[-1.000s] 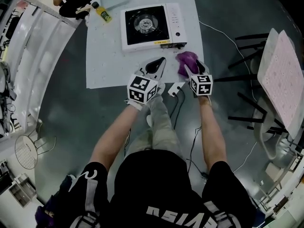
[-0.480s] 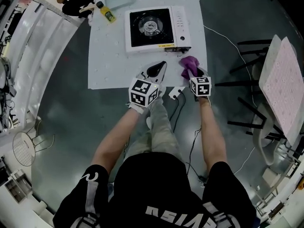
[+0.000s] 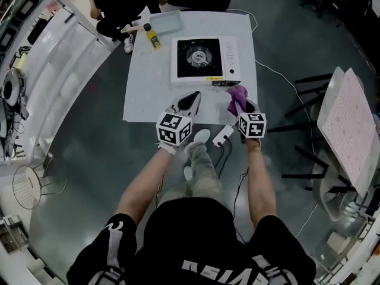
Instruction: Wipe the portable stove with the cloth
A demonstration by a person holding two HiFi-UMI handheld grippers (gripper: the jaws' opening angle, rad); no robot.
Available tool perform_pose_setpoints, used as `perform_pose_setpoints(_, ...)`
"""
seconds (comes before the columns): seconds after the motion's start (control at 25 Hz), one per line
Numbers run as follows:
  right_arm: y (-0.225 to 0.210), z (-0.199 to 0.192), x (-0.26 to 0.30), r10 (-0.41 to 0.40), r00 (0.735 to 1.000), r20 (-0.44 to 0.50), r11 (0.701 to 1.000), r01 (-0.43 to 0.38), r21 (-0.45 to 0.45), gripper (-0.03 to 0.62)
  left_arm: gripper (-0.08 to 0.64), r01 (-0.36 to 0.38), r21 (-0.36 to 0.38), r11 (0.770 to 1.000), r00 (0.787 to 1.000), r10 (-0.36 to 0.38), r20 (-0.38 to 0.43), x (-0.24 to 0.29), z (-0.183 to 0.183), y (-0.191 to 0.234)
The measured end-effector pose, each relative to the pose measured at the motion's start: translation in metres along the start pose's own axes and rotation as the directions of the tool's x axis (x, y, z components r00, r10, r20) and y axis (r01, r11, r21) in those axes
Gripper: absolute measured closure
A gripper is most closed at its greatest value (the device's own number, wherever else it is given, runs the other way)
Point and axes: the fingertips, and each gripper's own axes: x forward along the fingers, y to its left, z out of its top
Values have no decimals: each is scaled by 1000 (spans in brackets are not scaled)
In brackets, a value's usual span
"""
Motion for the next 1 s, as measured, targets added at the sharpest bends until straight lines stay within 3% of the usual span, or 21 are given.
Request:
perform_pose_setpoints(0.36,32,72,-84,15,991,132,1000,-15,0,491,554,-10,24,1000,997,8,80,-41,48,-24)
perform_pose_setpoints(0.64,40,89,-125,-2,985,172,1000,3,-9,491,554,3,30,1000,996,-6,91,-63,57,-38)
perform_pose_setpoints(1.0,46,90,-135,-22,984,178,1000,25,-14,491,554,12,44,999,995,-16,99,-78,63,-39)
